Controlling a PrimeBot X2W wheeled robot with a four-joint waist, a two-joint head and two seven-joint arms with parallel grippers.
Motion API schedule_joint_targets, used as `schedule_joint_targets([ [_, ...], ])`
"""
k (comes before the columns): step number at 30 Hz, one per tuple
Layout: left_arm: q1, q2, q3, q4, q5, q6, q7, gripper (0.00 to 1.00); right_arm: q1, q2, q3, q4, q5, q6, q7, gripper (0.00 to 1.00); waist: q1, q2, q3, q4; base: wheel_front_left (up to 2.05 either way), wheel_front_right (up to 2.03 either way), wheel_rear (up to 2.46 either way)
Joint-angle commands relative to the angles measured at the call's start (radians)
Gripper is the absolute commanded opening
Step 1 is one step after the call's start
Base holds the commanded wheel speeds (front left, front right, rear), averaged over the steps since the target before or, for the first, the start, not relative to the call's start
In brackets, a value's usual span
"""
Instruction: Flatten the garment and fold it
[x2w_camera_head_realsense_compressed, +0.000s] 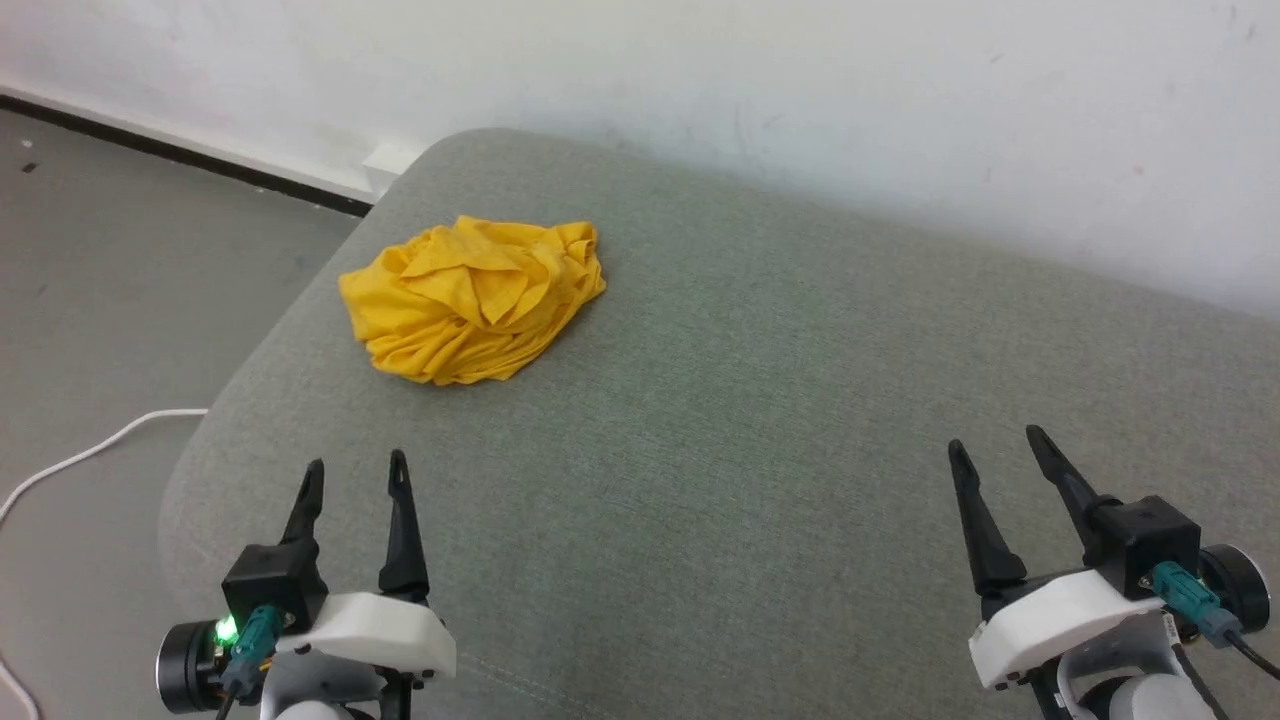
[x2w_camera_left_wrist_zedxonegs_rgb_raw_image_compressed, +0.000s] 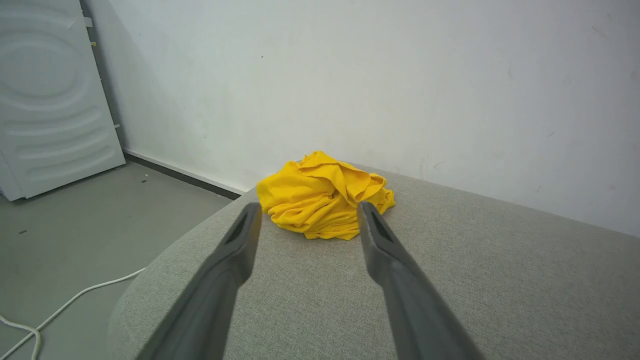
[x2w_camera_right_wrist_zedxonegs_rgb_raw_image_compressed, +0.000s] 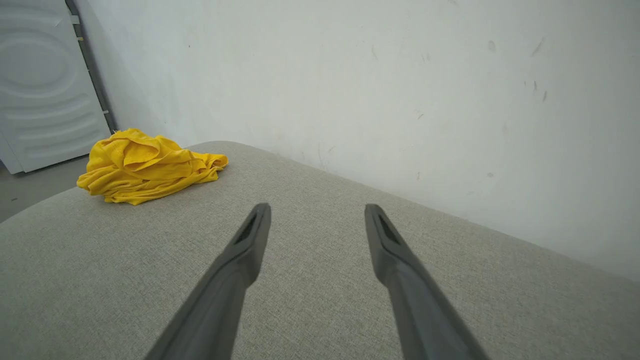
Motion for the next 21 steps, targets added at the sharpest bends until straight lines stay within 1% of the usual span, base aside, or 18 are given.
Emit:
schedule_joint_targets([
  [1,-0.016,-0.001,-0.001,0.006,-0.007,0.009,-0.01,1.0,-0.007,0.003,0.002,0.001,0.008,-0.001,-0.008,1.0,0.0,0.0,0.001,0.016,-0.05,-0.05,-0.05],
  [21,-0.014,-0.002,-0.003,0.027,-0.036,0.037,-0.052,1.0,-0.008,0.003,0.01,0.005,0.027,-0.002,-0.035,1.0,0.0,0.0,0.006,0.122,-0.01,-0.01,-0.01],
])
